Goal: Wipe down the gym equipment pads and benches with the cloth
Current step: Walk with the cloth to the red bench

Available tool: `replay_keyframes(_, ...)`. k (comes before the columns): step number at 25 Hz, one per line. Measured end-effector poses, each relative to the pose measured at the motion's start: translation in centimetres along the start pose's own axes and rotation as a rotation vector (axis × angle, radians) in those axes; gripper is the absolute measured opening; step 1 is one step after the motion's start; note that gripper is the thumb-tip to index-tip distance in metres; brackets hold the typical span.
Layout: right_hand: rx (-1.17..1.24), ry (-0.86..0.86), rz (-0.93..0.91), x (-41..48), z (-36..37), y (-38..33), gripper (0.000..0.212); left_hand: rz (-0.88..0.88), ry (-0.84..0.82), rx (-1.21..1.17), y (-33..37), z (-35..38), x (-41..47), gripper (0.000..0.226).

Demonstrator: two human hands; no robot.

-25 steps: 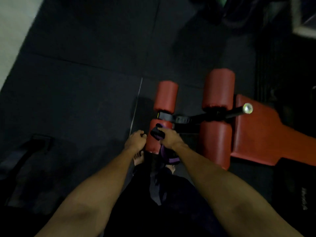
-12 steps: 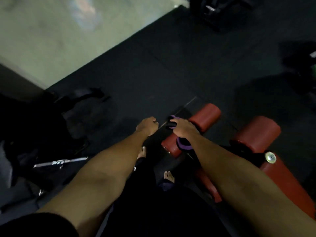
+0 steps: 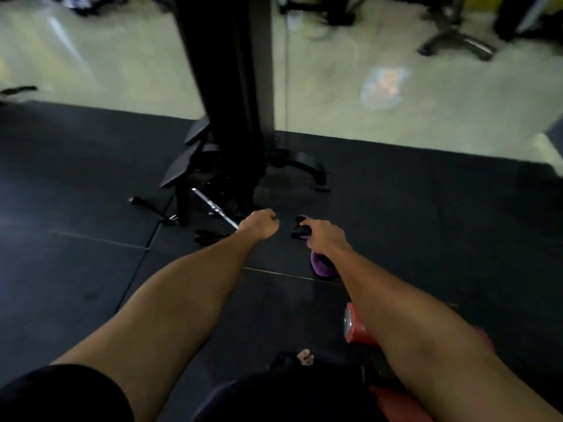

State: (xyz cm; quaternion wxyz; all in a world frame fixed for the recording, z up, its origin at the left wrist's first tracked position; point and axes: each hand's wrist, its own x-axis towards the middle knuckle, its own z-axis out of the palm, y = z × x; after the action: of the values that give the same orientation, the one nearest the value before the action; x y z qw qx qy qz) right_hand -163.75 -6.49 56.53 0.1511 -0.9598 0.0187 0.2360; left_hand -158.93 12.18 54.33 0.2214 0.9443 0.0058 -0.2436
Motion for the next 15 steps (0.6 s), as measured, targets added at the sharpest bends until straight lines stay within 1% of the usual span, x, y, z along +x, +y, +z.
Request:
replay_keyframes(4, -0.108, -0.007, -0.221, -1.5, 1.3, -9.8, 0.088, -0.168, 0.146, -0.042, -9.9, -4.2, -6.3, 0.040)
replay_keyframes(5, -0.139, -0.016, -0.265, -2.5, 1.8, -12.3, 0.089, -0.202, 0.174, -0.055, -12.3, -5.0, -8.7, 0.040)
replay_keyframes(6, -0.175, -0.018, -0.293, -3.3, 2.4, -14.6, 0.084, -0.242, 0.201, -0.070, -14.3, -5.6, -10.9, 0.039)
replay_keyframes(8, -0.238, -0.013, -0.342, -4.8, 3.6, -19.0, 0.067, -0.326, 0.247, -0.098, -18.0, -6.3, -15.5, 0.037)
replay_keyframes(9, -0.262, -0.019, -0.385, -6.1, 4.4, -21.2, 0.063, -0.362, 0.264, -0.119, -20.1, -6.4, -17.9, 0.036)
replay_keyframes(15, -0.371, -0.064, -0.678, -12.8, 10.0, -33.5, 0.061, -0.643, 0.422, -0.256, -30.6, -5.2, -31.7, 0.038)
